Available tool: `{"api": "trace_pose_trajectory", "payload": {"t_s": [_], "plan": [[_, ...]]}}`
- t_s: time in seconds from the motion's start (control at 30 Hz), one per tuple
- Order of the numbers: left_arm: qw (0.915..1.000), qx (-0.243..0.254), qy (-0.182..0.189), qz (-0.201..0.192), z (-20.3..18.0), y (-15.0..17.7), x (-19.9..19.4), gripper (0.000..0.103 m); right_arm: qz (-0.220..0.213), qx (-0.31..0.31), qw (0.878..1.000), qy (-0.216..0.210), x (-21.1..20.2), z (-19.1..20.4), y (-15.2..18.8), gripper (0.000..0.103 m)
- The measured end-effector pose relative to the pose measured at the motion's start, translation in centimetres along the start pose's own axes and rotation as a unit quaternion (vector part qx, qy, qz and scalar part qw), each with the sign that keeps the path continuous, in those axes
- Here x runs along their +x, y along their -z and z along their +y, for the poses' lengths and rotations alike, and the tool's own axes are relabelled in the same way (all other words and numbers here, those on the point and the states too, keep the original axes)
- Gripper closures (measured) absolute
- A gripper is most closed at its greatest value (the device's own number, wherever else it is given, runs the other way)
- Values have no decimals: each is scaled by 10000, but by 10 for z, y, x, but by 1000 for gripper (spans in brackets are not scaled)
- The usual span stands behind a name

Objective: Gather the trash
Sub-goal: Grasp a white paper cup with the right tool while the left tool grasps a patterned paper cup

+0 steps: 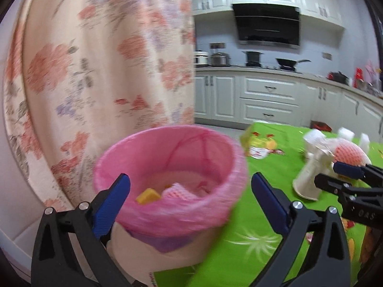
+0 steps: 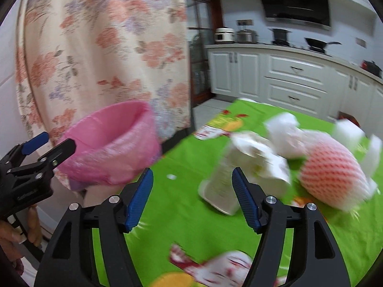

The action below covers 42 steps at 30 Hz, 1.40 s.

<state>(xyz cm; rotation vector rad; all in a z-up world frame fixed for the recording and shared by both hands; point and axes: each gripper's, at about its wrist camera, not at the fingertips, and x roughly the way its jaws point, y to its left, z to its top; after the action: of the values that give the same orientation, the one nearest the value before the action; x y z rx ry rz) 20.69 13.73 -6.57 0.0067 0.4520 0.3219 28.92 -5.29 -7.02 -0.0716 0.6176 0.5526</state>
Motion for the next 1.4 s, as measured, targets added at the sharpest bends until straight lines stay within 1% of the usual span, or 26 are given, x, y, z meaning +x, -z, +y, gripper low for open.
{"api": "trace_pose_trajectory", "payload": {"t_s": [0.17, 0.27, 0.4, 0.53, 0.67, 0.77, 0.87, 1.03, 1.1, 1.17, 1.27, 1.4], "plan": [[9989, 247, 399, 86, -37, 4, 0, 5, 27, 300, 9986, 427, -13, -39, 13, 38], [9972, 417, 620, 68, -62, 4, 3, 5, -8, 475, 9969, 632, -21, -59, 18, 38], [9933, 739, 879, 120, -103, 3, 20, 5, -92, 580, 9946, 853, -33, -78, 22, 38], [9897, 888, 1096, 233, -133, 2, 38, 5, -151, 651, 9924, 1031, -42, -94, 25, 38], [9843, 1018, 1360, 468, -160, 3, 58, 5, -152, 791, 9902, 1138, -49, -108, 29, 38], [9805, 1131, 1490, 602, -176, 5, 70, 5, -157, 865, 9891, 1183, -51, -116, 33, 38], [9777, 1138, 1584, 772, -187, 5, 81, 11, -171, 939, 9882, 1197, -52, -124, 35, 38], [9729, 1102, 1722, 1079, -192, 4, 98, 25, -185, 1054, 9866, 1232, -54, -133, 37, 38], [9697, 1070, 1815, 1235, -193, 5, 106, 41, -176, 1091, 9861, 1244, -54, -136, 38, 38], [9671, 1013, 1892, 1368, -192, 6, 111, 52, -161, 1112, 9859, 1242, -52, -137, 38, 38], [9688, 902, 1935, 1257, -185, 6, 108, 54, -120, 1089, 9866, 1212, -48, -134, 38, 38], [9720, 916, 1851, 1121, -172, 11, 92, 54, -45, 1004, 9887, 1109, -38, -124, 34, 38]]}}
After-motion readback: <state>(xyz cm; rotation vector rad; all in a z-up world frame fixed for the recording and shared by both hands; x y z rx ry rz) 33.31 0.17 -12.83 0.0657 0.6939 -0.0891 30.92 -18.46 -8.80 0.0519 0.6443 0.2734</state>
